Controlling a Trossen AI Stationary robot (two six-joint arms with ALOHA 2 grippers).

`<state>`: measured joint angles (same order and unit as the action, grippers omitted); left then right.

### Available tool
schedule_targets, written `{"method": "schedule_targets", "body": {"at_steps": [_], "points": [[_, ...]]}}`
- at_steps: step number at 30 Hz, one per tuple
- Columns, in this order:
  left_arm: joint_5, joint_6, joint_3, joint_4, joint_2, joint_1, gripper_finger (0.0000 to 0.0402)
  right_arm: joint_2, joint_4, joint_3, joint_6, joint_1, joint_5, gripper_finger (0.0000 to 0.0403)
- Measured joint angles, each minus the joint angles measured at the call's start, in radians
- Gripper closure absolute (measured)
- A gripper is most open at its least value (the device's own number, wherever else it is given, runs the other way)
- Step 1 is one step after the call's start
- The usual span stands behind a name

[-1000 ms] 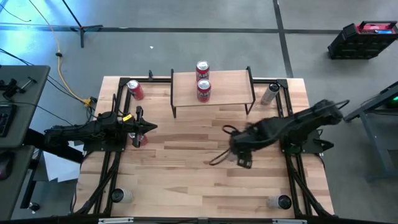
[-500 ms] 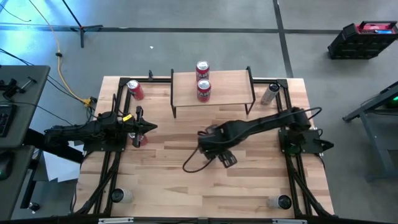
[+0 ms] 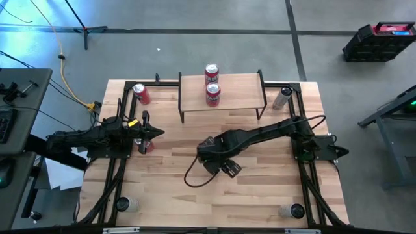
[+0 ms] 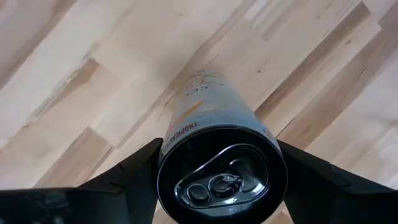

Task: Place canned beverage on shelf
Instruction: Put the white yellow soda can on the shelf

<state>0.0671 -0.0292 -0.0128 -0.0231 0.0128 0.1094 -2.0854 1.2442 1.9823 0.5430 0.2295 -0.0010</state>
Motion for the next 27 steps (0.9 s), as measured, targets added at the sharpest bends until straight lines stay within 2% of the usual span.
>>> {"method": "schedule_targets", "body": {"at_steps": [5, 9, 13, 21, 27], "points": [[0.000, -0.011, 0.000, 0.000, 0.000, 0.000, 0.0398, -0.007, -0.019, 0.002, -0.002, 0.000, 0.001, 0.0142], [-0.002, -0.172, 0.000, -0.040, 0.000, 0.001, 0.0398, -0.008, -0.041, 0.002, -0.022, 0.000, 0.001, 0.0134], [-0.003, -0.195, 0.000, -0.040, 0.000, 0.001, 0.0398, -0.008, -0.044, 0.001, -0.027, 0.000, 0.000, 0.0124], [-0.002, -0.107, 0.000, -0.042, 0.000, 0.001, 0.0398, -0.008, -0.071, 0.000, -0.015, 0.000, 0.000, 0.0119], [0.001, 0.094, 0.000, -0.055, 0.000, 0.001, 0.0398, -0.008, -0.071, 0.000, -0.037, 0.000, 0.002, 0.0118]]}}
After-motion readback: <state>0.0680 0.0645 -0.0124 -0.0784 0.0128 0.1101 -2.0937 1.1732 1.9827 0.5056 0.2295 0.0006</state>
